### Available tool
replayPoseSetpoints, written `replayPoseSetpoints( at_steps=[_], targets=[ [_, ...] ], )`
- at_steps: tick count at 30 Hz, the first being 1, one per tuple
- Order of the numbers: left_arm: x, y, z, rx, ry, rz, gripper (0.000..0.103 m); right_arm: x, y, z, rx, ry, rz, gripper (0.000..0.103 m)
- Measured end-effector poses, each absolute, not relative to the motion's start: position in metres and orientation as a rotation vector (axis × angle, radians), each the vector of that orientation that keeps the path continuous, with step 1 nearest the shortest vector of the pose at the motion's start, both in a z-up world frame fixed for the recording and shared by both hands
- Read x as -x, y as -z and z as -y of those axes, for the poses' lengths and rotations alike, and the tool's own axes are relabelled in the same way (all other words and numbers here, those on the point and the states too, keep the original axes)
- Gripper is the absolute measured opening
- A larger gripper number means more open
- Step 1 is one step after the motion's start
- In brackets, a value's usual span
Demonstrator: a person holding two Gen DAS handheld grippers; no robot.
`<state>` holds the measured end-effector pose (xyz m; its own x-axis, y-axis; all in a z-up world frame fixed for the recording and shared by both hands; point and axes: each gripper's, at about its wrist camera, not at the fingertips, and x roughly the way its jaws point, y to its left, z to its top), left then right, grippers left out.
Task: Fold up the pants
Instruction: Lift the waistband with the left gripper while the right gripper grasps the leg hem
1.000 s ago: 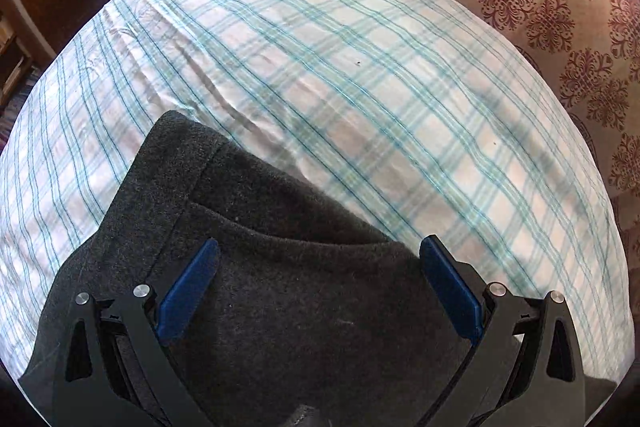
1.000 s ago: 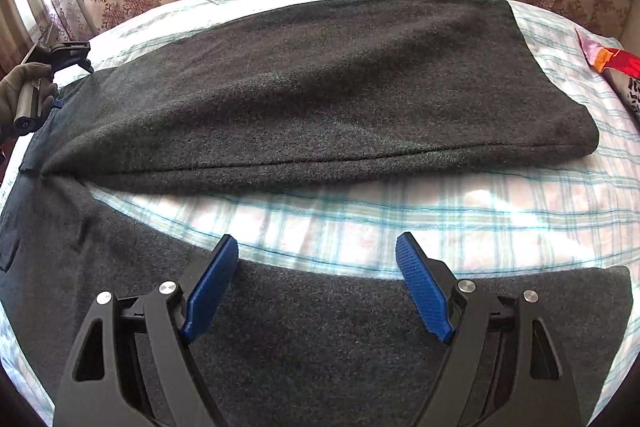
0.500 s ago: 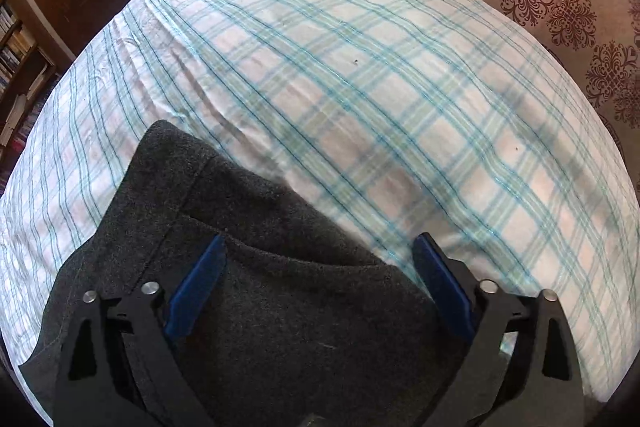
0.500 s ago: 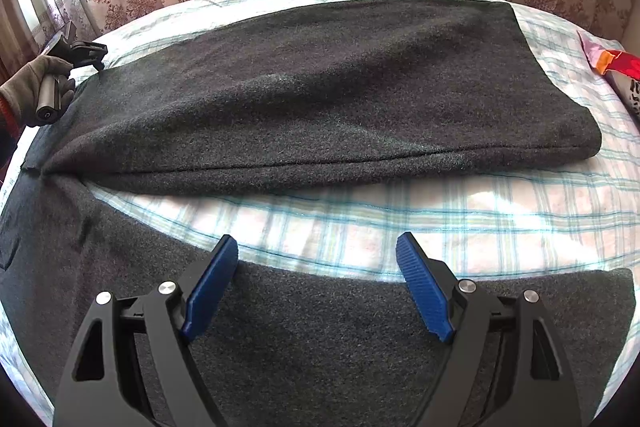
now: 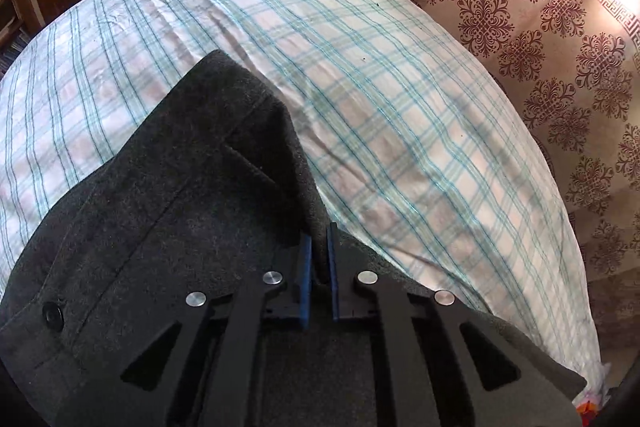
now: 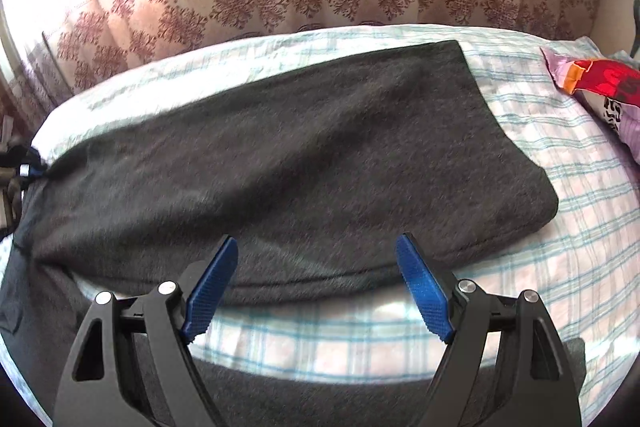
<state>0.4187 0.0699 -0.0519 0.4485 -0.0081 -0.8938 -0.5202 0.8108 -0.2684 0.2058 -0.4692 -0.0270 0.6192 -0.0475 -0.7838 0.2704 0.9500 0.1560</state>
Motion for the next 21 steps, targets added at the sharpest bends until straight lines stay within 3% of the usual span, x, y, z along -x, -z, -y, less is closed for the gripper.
replayPoseSetpoints(
  at_steps=[11, 21],
  targets=[
    [-0.376, 0.051, -0.078, 0.605, -0.263, -1.03, 0.006, -0.317, 0.014, 0.589, -0.685, 0.396, -0.834, 0.081],
    [-0.367, 0.051, -0.082, 0.611, -0.235, -1.019, 0.006, -0.398, 0.042, 0.638, -0.774, 0.621, -0.948, 0.081]
  ],
)
